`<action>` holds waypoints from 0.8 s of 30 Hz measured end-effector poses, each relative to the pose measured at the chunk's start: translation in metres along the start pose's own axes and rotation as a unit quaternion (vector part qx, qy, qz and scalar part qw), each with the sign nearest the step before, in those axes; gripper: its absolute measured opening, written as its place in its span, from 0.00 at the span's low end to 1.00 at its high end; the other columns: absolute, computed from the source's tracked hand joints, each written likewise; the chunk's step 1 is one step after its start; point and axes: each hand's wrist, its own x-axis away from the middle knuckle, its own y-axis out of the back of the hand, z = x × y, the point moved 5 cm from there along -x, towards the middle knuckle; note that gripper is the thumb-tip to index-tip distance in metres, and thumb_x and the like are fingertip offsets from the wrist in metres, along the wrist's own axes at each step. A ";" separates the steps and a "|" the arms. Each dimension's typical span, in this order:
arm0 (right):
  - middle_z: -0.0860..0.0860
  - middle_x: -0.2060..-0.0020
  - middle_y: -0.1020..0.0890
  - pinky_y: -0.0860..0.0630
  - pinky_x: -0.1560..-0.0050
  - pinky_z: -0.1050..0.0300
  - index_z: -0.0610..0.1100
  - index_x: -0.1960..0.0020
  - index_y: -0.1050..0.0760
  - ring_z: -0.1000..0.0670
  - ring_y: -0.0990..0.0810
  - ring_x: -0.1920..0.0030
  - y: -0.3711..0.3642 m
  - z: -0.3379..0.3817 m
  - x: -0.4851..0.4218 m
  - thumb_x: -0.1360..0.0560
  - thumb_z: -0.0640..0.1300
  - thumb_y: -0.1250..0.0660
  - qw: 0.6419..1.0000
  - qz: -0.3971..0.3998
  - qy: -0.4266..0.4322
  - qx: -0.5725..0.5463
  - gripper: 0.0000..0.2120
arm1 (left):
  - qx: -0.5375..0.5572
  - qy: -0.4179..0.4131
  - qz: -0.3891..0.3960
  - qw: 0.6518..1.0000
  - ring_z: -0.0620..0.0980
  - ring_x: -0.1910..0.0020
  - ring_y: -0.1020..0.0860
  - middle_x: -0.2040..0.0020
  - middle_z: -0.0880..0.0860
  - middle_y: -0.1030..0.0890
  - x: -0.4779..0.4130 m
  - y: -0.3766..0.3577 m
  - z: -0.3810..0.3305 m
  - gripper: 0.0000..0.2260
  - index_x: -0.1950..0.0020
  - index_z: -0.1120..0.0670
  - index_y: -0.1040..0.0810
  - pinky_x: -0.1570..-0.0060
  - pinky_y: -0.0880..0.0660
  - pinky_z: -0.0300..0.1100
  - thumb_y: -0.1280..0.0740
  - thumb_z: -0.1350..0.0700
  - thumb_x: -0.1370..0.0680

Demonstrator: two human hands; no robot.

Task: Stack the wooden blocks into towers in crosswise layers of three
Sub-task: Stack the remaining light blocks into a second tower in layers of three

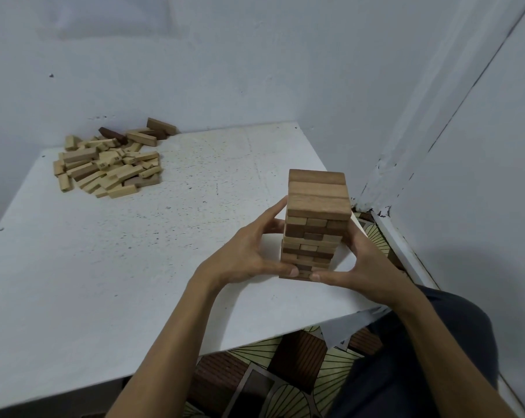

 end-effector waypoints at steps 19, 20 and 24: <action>0.64 0.36 0.28 0.34 0.34 0.66 0.52 0.24 0.41 0.68 0.31 0.36 -0.004 -0.002 0.000 0.37 0.54 0.21 1.000 0.005 -0.007 0.023 0.47 | -0.016 0.011 -0.001 1.000 0.43 0.32 0.28 0.34 0.43 0.23 -0.001 -0.003 0.006 0.46 0.22 0.46 0.40 0.30 0.32 0.57 0.19 0.50 0.34; 0.66 0.36 0.28 0.34 0.36 0.70 0.52 0.24 0.41 0.69 0.31 0.36 -0.005 -0.003 0.000 0.37 0.54 0.21 1.000 0.006 -0.008 0.024 0.47 | -0.021 0.013 0.000 1.000 0.43 0.32 0.28 0.34 0.43 0.24 -0.001 -0.004 0.007 0.46 0.22 0.45 0.40 0.31 0.32 0.57 0.19 0.49 0.35; 0.69 0.38 0.30 0.36 0.42 0.79 0.58 0.28 0.41 0.73 0.32 0.38 -0.005 -0.003 0.000 0.36 0.51 0.20 0.999 0.011 -0.009 0.040 0.44 | -0.045 0.020 0.010 0.999 0.42 0.31 0.30 0.32 0.43 0.25 -0.001 -0.005 0.011 0.47 0.22 0.42 0.41 0.30 0.32 0.55 0.19 0.50 0.35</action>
